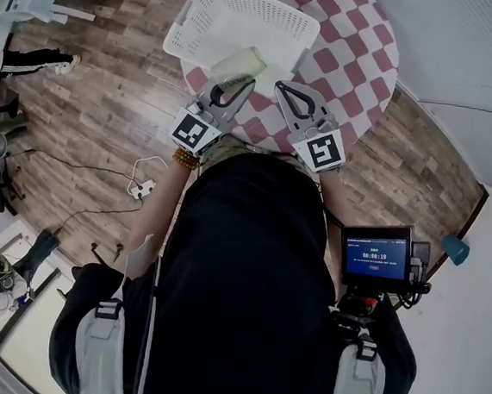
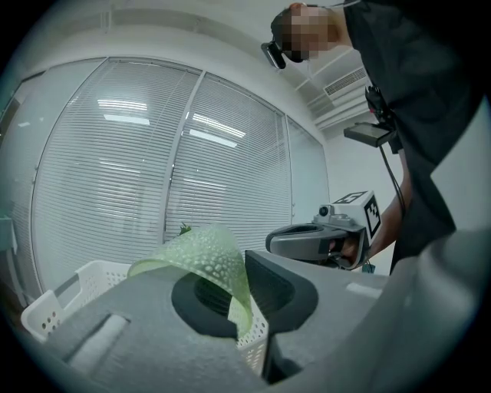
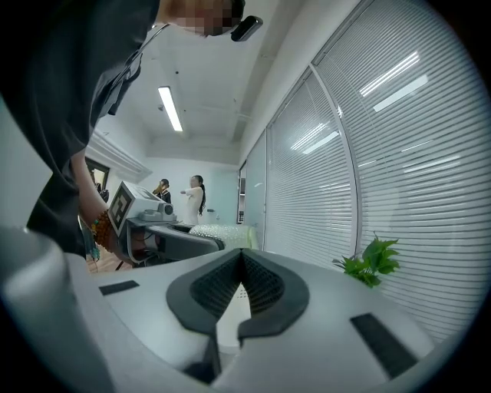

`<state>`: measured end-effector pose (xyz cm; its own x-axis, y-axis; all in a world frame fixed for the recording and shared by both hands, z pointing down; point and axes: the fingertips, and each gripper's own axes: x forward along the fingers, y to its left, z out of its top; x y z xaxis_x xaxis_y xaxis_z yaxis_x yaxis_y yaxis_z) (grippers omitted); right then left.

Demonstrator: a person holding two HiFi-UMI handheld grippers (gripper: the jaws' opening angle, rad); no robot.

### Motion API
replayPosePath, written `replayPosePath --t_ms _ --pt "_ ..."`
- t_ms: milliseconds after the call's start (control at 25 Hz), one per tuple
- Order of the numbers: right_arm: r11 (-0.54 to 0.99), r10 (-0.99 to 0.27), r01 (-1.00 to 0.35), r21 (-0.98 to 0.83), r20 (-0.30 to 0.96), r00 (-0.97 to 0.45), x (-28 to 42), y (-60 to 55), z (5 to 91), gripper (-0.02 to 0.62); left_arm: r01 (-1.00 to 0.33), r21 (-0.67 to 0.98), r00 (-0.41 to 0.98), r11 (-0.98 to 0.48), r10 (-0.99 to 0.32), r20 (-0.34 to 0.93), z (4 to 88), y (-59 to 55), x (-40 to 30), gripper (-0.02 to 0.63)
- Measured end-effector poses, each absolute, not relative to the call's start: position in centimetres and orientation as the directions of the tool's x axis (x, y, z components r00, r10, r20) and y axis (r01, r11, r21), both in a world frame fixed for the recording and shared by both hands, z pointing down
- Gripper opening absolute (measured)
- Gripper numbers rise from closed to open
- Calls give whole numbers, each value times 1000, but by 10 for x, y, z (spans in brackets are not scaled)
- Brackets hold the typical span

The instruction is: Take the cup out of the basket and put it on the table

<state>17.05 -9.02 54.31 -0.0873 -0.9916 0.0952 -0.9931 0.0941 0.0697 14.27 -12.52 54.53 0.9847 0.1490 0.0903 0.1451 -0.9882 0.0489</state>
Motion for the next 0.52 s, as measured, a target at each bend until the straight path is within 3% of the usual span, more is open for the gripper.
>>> replayPosePath --t_ms 520 --pt "88 -993 -994 69 87 -81 175 -87 546 9 169 41 979 -985 173 112 551 -120 151 31"
